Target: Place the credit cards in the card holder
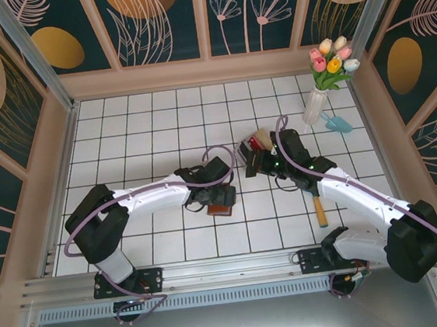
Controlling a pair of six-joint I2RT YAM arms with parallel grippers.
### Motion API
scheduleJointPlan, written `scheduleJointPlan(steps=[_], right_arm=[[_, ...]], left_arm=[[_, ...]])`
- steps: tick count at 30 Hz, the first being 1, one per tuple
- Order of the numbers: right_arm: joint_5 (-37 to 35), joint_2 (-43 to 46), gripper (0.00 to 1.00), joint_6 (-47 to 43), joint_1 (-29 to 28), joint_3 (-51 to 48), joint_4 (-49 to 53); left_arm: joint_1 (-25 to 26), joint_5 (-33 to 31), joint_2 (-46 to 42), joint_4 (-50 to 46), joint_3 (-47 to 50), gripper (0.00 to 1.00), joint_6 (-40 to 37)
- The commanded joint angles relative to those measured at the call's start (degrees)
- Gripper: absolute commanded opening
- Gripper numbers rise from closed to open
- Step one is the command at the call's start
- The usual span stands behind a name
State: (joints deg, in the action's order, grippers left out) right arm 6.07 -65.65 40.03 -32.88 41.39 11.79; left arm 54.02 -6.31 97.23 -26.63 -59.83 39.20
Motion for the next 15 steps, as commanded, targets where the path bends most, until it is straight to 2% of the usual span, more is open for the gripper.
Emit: scheduleJointPlan(steps=[1,7,11,15], right_arm=[[0.61,-0.29,0.04,1.01,-0.28,-0.76,-2.47],[0.91,-0.5,0.04,1.01,-0.25,-1.13,-2.72],[0.79,-0.7,0.04,1.08,-0.27,-1.22,-2.91],[0.7,-0.6,0.04,0.98,-0.25,-1.07,-2.65]], left_arm=[[0.62,1.0,-0.14,-0.3,-1.51,0.96,-0.7],[0.66,0.66,0.61,-1.02,-1.96,0.97,-0.71],[1.03,0.65,4.42,-2.15,-3.54,0.95,-1.75],[1.15,-0.95,4.65,-3.24,-4.65,0.9,-1.88]])
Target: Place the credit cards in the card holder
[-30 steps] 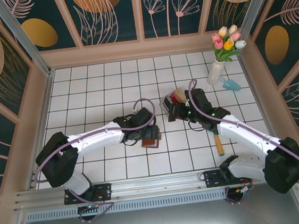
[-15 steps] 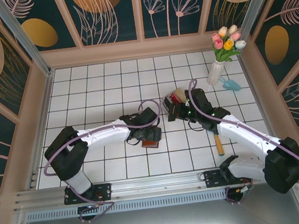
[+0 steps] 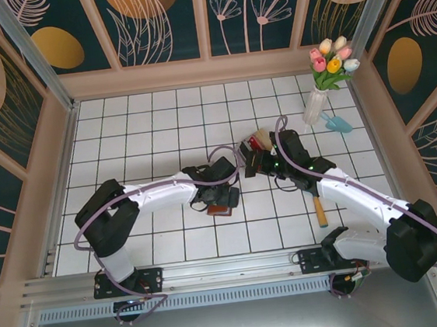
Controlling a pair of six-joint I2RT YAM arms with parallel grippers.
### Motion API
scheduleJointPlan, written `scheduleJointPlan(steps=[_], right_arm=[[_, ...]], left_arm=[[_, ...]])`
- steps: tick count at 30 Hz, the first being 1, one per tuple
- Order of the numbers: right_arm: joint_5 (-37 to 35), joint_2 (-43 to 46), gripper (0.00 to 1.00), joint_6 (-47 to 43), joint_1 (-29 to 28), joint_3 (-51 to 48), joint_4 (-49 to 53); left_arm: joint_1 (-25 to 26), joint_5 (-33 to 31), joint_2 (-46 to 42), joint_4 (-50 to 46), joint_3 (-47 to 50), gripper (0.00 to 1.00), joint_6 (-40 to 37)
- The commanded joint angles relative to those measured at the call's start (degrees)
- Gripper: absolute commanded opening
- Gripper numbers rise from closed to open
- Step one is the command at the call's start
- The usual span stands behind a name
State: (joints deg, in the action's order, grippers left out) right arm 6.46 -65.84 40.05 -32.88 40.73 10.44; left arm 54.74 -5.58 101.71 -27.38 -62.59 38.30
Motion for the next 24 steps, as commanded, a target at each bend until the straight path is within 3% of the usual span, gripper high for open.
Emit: scheduleJointPlan(steps=[1,3,13,18,24], right_arm=[[0.22,-0.47,0.04,0.97,-0.26,-0.39,-1.16],[0.05,-0.42,0.04,0.9,-0.33,-0.23,-0.95],[0.31,-0.67,0.05,0.82,-0.3,0.13,-0.86],[2.82,-0.32,0.04,0.39,-0.47,0.49,-1.79],[3.04,-2.06,0.04,2.38,-4.61,2.14,-3.27]], left_arm=[[0.43,-2.49,0.07,-2.99,-2.2,0.86,-0.88],[0.44,-3.38,-0.8,-3.13,-2.19,0.78,-0.67],[0.44,-6.06,-6.11,-1.9,-1.27,0.2,1.69],[0.31,-5.38,-8.3,0.0,-1.42,0.05,3.73],[-1.2,-0.02,-11.21,8.9,2.23,0.02,10.17]])
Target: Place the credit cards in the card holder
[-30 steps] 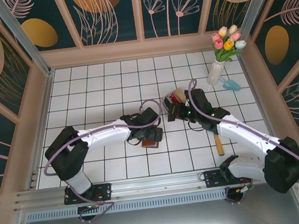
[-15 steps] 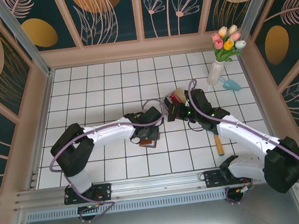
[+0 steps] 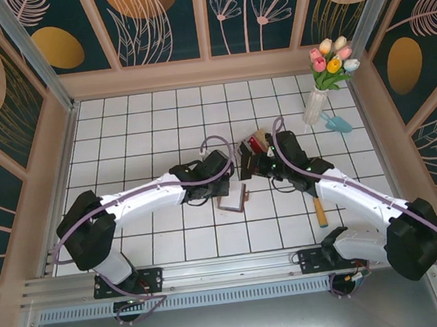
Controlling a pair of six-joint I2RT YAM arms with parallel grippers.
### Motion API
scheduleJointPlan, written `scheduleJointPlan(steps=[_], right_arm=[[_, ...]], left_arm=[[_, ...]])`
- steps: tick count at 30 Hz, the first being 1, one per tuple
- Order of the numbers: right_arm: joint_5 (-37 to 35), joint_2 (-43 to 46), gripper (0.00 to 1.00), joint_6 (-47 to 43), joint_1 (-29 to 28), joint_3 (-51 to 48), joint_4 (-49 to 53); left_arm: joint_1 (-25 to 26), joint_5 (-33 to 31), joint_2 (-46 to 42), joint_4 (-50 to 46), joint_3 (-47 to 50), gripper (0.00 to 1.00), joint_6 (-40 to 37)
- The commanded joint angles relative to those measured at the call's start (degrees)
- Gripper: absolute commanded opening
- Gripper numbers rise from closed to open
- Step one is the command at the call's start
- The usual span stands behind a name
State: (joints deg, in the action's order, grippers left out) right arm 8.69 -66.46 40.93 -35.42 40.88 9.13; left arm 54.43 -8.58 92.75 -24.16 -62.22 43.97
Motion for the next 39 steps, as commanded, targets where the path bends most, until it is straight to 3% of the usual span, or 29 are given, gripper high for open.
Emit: scheduleJointPlan(steps=[1,6,10,14,16,22,30,39], right_arm=[[0.26,-2.31,0.03,1.66,-2.77,2.55,-1.46],[-6.99,-5.93,0.02,4.55,-7.91,3.5,1.21],[-10.8,-5.73,0.01,5.07,-7.5,1.75,4.22],[-9.91,-4.57,0.0,2.11,-6.17,0.3,6.29],[-7.7,-4.98,0.0,0.49,-5.73,0.06,6.54],[-11.26,-5.29,0.0,0.35,-5.71,0.79,10.86],[-10.73,-3.71,0.0,-1.01,-5.14,1.97,14.33],[-9.83,-6.14,0.0,-0.56,-5.14,0.22,11.68]], left_arm=[[-1.36,3.96,-2.54,7.57,2.93,0.01,5.74],[-3.89,9.31,-6.1,18.11,10.64,0.01,12.09],[-4.34,11.12,-6.44,21.92,14.8,0.01,13.91],[-4.44,12.01,-7.26,26.31,19.49,0.01,16.39],[-4.47,11.66,-7.74,26.71,20.55,0.01,16.62],[-4.51,10.47,-8.03,25.91,21.4,0.02,16.46],[-4.56,8.73,-8.2,25.12,21.61,0.02,16.96],[-4.52,9.74,-7.07,26.36,21.7,0.02,17.23]])
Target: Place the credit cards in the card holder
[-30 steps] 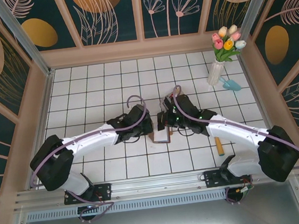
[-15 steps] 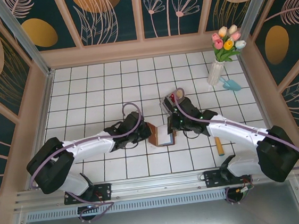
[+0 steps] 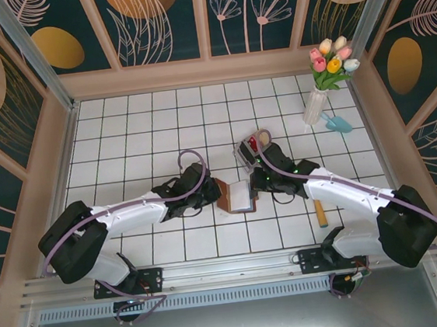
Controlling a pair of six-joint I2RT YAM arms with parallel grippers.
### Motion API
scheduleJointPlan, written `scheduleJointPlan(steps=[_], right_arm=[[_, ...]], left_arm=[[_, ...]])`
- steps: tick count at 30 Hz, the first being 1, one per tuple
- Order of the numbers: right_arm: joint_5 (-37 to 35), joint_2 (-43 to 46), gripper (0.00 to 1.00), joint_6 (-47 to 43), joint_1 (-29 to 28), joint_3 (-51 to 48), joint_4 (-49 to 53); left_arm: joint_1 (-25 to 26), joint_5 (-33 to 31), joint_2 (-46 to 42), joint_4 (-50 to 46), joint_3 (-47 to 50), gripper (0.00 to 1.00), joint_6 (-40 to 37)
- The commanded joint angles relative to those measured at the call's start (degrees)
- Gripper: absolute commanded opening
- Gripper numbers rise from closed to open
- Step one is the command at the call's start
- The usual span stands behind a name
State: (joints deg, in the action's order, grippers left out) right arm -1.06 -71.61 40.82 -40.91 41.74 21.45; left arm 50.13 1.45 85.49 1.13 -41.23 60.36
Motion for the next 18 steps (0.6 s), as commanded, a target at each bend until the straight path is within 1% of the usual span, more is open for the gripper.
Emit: scheduleJointPlan(steps=[1,5,9,15,18], right_arm=[[-0.06,-1.55,0.0,-0.24,0.25,-0.77,-1.17],[-0.03,-3.42,0.0,0.28,-0.14,-0.78,-1.48],[-2.44,-2.63,0.0,0.55,-0.24,-1.26,-0.49],[6.28,-3.53,0.0,0.92,-0.23,-2.72,-7.5],[6.8,-2.8,0.0,1.7,-0.45,-2.16,-8.66]], left_arm=[[-0.21,-0.23,0.36,1.07,0.72,0.02,0.87],[-0.29,-0.18,0.82,1.09,1.06,0.02,1.07],[-0.23,-1.11,0.47,0.47,1.75,0.02,1.26],[-0.28,-0.86,0.98,1.52,3.02,0.02,1.65],[-0.26,-0.66,1.04,2.7,3.78,0.02,2.24]])
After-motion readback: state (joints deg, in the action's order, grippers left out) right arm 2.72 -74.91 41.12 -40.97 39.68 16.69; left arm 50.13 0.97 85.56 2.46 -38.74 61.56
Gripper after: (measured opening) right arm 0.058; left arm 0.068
